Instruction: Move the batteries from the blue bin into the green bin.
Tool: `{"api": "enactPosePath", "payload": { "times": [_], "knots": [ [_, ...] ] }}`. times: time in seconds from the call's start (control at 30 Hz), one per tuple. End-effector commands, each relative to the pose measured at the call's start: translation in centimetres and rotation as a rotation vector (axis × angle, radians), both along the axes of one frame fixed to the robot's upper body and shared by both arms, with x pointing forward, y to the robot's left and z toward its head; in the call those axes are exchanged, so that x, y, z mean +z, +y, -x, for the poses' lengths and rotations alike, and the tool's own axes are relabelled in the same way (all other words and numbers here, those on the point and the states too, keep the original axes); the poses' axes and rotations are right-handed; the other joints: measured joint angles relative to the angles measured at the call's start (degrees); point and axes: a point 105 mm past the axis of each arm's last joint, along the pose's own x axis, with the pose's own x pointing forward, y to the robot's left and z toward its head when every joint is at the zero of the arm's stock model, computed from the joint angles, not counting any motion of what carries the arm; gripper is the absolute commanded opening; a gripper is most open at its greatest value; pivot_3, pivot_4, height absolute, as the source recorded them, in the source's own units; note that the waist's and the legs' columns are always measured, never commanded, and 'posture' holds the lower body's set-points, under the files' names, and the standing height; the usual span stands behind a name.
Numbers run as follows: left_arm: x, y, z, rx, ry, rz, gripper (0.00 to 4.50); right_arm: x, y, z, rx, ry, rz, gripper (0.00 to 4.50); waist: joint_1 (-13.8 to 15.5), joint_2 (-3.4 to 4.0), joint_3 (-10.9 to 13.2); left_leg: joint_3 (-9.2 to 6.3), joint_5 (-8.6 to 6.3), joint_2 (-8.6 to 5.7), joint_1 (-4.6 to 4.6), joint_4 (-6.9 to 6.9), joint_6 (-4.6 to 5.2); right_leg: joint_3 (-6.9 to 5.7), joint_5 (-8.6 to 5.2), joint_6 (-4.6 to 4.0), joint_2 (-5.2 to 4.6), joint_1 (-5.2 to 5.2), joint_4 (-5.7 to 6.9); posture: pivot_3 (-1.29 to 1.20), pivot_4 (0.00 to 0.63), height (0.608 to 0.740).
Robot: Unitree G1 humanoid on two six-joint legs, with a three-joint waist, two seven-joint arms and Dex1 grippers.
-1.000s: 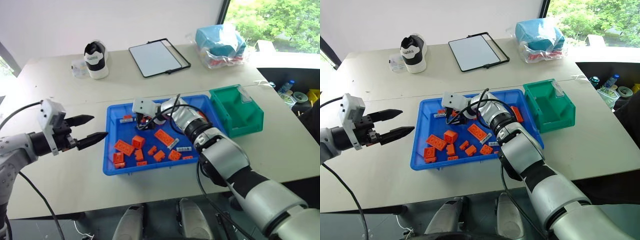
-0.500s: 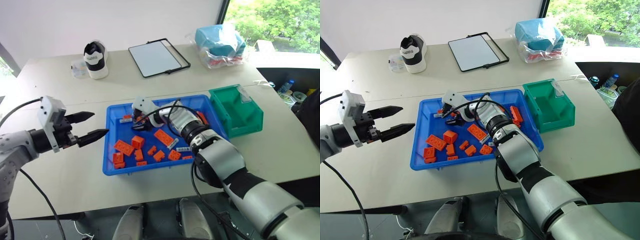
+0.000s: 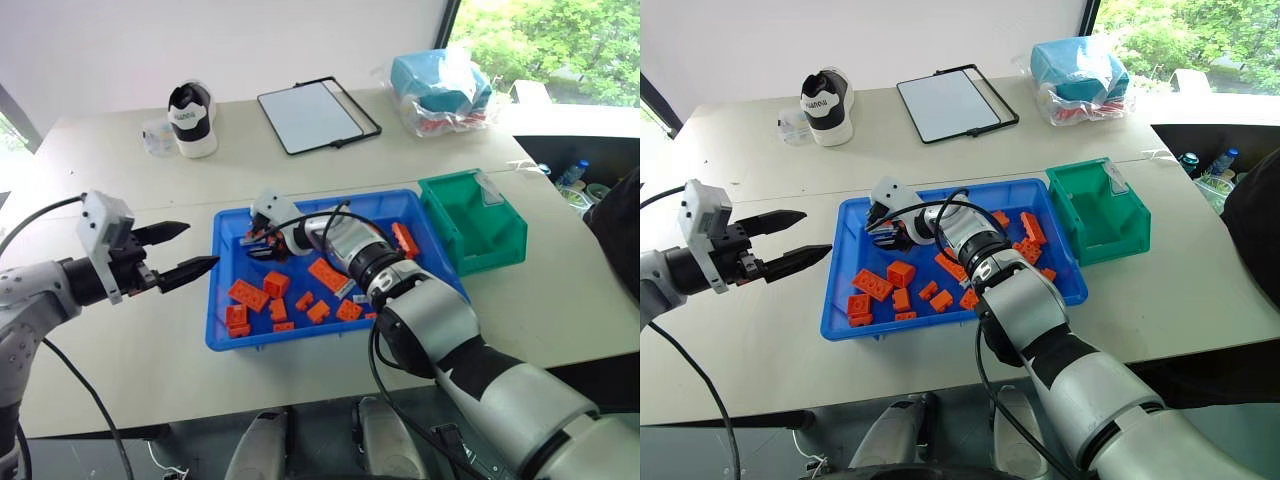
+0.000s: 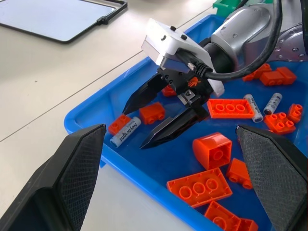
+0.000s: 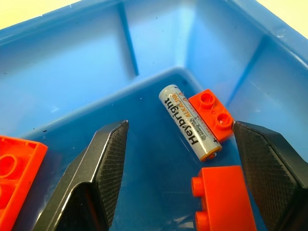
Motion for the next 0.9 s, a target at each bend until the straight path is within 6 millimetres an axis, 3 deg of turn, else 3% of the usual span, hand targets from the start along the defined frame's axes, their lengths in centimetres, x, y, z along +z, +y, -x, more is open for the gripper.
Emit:
{"api": "enactPosePath", "payload": {
  "times": [0.03,0.1,0.47,0.57,0.7,0.8,0.9],
  "knots": [
    [0.8,-0.3,0.2,-0.006,-0.041,-0.004,4.5,1.0,0.5,-0.1,0.012,-0.037,0.005,1.62,-0.01,0.0,0.0,0.0,0.0,0.0,0.0,0.0,0.0,0.0,0.0,0.0,0.0,0.0,0.0,0.0,0.15,0.731],
    [0.9,-0.3,0.2,-0.006,-0.044,-0.004,4.5,0.7,0.3,-0.2,0.013,-0.042,0.024,0.7,-0.03,0.0,0.0,0.0,0.0,0.0,0.0,0.0,0.0,0.0,0.0,0.0,0.0,0.0,0.0,0.0,0.15,0.731],
    [1.1,-0.3,-0.3,-0.008,-0.051,-0.006,4.5,0.5,0.1,0.0,0.032,-0.041,0.041,0.7,0.0,0.0,0.0,0.01,0.0,0.01,0.01,0.0,0.0,0.0,0.0,0.0,0.02,0.0,0.0,0.0,0.15,0.731],
    [1.1,-0.4,-0.3,-0.012,-0.052,-0.007,4.5,0.6,0.1,-0.1,0.028,-0.043,0.043,1.59,-0.01,0.0,0.0,0.01,0.0,0.01,0.01,0.0,0.0,0.0,0.0,0.0,0.01,0.0,0.0,0.0,0.15,0.731],
    [1.2,-0.5,-0.4,-0.015,-0.056,-0.005,4.5,0.0,-0.1,-0.1,0.026,-0.05,0.079,3.64,0.0,0.0,0.0,0.01,0.0,0.01,0.01,0.0,0.0,0.0,0.0,0.0,0.02,0.0,0.01,0.0,0.15,0.731],
    [1.3,-0.4,-0.5,-0.015,-0.059,-0.006,4.5,-0.5,-0.2,0.0,0.028,-0.045,0.093,3.64,0.0,0.0,0.0,0.01,0.0,0.01,0.01,0.0,0.0,0.0,0.0,0.0,0.02,0.0,0.0,0.0,0.15,0.731],
    [1.4,-0.4,-0.6,-0.013,-0.062,-0.007,4.5,-0.7,-0.2,0.2,0.032,-0.038,0.089,2.61,0.0,0.0,0.0,0.01,0.0,0.01,0.01,0.0,0.0,0.0,0.0,-0.01,0.02,0.0,0.0,0.0,0.15,0.731]
  ]
}}
